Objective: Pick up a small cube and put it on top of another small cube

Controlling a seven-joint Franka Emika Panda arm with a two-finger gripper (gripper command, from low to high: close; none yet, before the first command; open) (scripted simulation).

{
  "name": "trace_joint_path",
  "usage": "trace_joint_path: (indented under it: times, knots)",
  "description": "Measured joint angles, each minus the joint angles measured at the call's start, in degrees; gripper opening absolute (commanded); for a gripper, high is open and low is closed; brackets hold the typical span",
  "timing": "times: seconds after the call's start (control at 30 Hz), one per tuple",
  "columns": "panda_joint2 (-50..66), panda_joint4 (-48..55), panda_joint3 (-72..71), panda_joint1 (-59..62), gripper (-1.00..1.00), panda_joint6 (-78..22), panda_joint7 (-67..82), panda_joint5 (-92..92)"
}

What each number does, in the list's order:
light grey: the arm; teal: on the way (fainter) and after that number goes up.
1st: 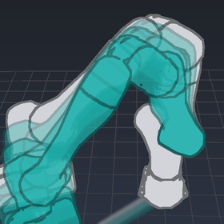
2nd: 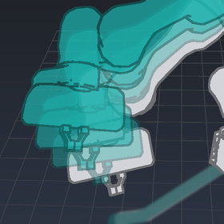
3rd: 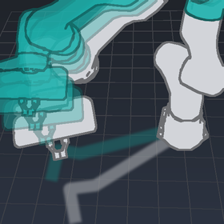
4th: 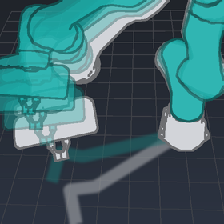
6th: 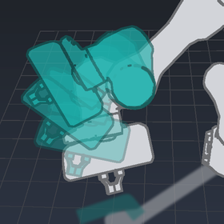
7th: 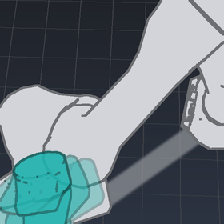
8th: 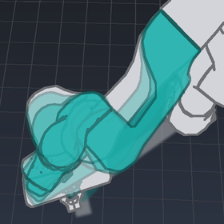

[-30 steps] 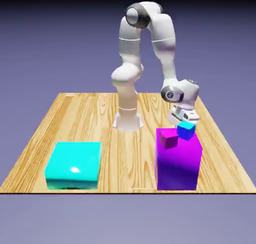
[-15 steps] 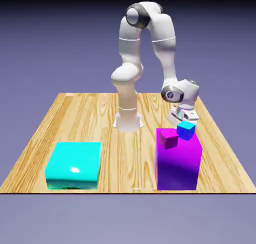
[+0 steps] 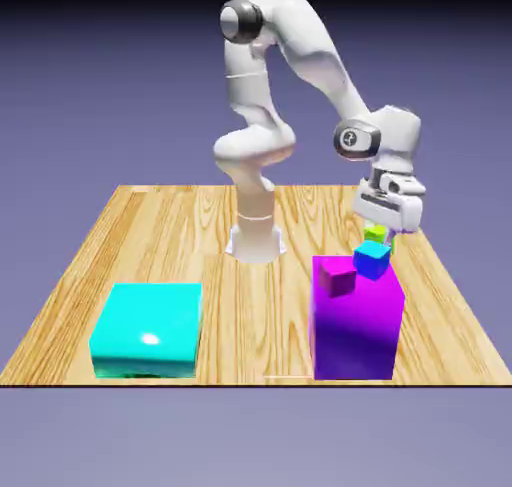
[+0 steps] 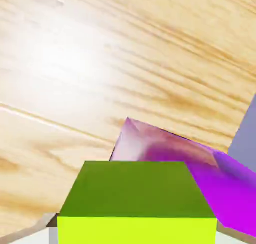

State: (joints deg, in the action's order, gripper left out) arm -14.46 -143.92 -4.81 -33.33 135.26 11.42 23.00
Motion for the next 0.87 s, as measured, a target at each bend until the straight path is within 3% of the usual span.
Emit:
trace_joint_path:
  times: [0.13,0.43,0.5,0.63,0.67,0.73,0.87]
  knots:
    - [0.0,8.1,1.8,3.6,-1.00,-7.2,7.4,-2.1]
    - [10.4,26.7,20.5,-3.5,-1.00,-22.0,25.1,-9.8]
    - [11.7,27.2,22.4,-5.9,-1.00,-22.2,25.7,-10.3]
    - [15.4,20.9,23.2,-3.9,-1.00,-12.3,25.6,-10.4]
    - [15.4,20.9,23.2,-3.7,1.00,-12.2,25.6,-10.4]
    - [15.4,20.9,23.2,-4.4,1.00,-12.1,25.6,-10.4]
    - [11.8,27.1,22.4,-5.7,1.00,-22.1,25.7,-10.3]
